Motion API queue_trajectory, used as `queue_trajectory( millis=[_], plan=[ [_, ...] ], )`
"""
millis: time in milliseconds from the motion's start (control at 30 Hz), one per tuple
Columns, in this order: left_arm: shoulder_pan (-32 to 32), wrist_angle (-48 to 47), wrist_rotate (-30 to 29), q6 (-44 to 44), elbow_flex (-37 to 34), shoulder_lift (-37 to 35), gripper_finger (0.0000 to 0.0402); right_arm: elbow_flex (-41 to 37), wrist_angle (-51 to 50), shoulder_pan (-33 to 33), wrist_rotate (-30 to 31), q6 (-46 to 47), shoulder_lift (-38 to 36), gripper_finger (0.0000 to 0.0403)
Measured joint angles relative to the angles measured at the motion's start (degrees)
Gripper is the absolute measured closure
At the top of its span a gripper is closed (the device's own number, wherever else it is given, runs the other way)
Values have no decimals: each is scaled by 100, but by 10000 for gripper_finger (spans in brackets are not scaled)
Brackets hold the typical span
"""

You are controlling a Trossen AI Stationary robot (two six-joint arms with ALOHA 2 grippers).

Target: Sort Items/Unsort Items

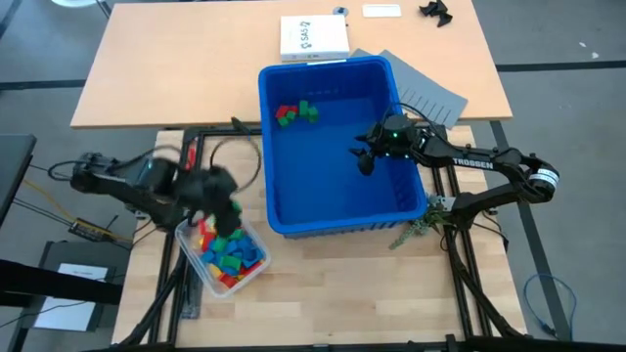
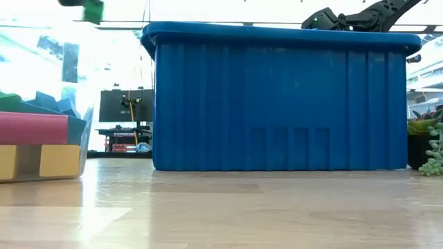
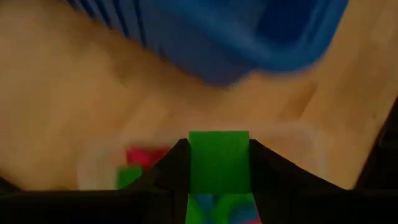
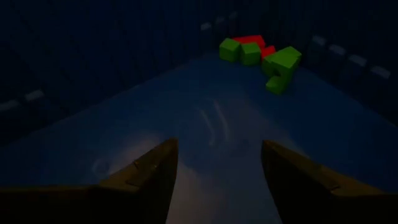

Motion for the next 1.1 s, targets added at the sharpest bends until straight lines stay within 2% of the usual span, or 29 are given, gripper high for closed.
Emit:
queue_trajectory(
  millis=[200,333,433,567,767,833,967,1100],
  plan=[
    [-935,1,176,-1177,-967,-99,257,0,0,0,1,0,0,174],
    [-1023,205,426,-1316,-1441,-97,198,0,1,0,2,2,0,174],
    [-868,214,602,-1244,-1458,-97,150,2,0,0,2,2,0,174],
    [-420,291,535,-893,-946,-97,113,2,0,0,2,-7,0,174],
    [611,1098,-602,524,-77,4,104,2,0,0,2,-5,0,174],
    [1106,1521,-722,1161,74,172,106,2,0,0,4,-4,0,174],
    [2067,2451,-632,2453,332,773,109,2,0,-2,4,-4,0,174],
    [2886,3184,-70,3546,862,1607,111,2,0,-2,4,-3,0,174]
  ],
)
